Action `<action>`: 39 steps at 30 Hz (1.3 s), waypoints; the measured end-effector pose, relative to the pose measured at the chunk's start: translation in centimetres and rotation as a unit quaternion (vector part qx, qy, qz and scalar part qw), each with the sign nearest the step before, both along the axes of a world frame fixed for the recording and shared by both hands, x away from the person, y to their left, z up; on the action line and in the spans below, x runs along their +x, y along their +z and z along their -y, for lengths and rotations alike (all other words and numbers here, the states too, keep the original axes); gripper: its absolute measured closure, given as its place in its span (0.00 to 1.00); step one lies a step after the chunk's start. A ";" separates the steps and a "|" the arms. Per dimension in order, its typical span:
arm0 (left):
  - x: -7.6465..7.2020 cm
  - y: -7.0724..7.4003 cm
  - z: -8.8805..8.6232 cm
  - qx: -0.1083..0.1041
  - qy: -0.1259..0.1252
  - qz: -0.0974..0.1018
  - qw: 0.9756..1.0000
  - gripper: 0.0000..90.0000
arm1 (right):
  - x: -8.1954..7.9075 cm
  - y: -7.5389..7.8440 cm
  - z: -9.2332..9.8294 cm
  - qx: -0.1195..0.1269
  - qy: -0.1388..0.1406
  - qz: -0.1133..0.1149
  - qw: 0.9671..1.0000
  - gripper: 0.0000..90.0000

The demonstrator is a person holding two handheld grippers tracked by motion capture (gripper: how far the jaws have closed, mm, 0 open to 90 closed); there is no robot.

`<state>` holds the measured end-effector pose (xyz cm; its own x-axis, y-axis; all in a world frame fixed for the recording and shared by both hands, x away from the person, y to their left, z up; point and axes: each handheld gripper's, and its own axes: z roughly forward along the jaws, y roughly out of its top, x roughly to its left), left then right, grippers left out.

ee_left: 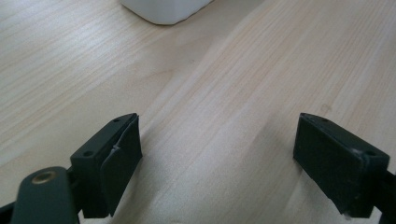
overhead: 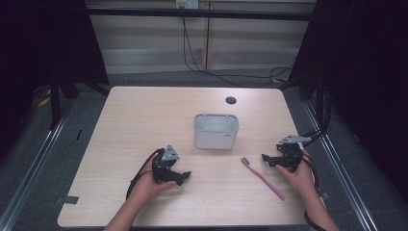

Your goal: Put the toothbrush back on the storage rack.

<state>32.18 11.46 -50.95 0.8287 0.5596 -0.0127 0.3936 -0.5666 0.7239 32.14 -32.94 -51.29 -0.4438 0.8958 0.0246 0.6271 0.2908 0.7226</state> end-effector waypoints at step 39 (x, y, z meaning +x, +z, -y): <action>0.0 0.0 0.0 -0.001 -0.001 -0.002 1.000 0.16 | -1.2 5.4 -4.5 -0.044 0.147 -0.144 0.978 0.59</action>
<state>32.21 11.47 -50.95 0.8293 0.5586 -0.0170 0.3956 -0.5652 0.7239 30.93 -28.48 -45.87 -0.6690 0.7344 0.1147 0.6804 0.5429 0.4923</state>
